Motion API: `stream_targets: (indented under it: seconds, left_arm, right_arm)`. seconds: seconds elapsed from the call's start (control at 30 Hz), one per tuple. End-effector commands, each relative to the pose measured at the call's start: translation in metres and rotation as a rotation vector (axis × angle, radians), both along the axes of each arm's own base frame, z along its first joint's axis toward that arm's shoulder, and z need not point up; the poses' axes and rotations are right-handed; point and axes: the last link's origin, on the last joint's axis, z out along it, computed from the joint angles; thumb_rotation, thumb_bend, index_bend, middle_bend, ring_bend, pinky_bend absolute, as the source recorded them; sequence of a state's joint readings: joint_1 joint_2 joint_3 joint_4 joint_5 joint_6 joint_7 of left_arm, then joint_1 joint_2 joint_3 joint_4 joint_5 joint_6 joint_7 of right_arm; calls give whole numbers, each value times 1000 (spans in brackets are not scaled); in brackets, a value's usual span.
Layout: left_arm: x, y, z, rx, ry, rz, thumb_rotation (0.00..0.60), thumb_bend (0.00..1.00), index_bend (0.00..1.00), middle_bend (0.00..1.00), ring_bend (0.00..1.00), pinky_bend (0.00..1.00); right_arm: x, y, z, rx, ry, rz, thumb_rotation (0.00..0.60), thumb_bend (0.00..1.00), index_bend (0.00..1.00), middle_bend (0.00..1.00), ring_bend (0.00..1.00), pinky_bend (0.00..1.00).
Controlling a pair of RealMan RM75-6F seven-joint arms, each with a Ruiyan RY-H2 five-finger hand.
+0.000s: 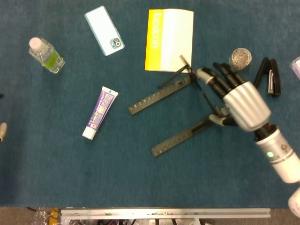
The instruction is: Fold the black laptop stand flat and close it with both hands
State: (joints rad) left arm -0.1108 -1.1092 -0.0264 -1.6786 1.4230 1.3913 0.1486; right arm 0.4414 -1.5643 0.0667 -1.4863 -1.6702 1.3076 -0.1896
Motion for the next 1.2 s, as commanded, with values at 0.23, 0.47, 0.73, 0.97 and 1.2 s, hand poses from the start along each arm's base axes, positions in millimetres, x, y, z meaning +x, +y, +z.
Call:
stream_targets:
  seconds: [0.23,0.47,0.73,0.97,1.2]
  left_arm:
    - [2,1,-2,-9,0,-7,600,324,216,184,186,181]
    - [6,1,-3,-11,2,-14,600,325,216,185,186,181]
    - [9,1,-1,-8,3,-17,600,324,216,184,186,181]
    - [11,1,-3,-12,4,-18,600,325,216,185,186,181]
    - [11,1,-1,-8,8,-15,600,324,216,185,186,181]
  right_arm:
    - [-19,0,15,-46,1,-70,600,0,0,122,25,111]
    - [-30,0,21,-72,-1,-112,600,0,0,122,25,111]
    - [-44,0,29,-97,3,-158,600,0,0,122,25,111]
    - [-45,1,34,-90,-16,-161,600,0,0,122,26,111]
    - [-39,3,39,-77,-52,-138,600,0,0,122,25,111]
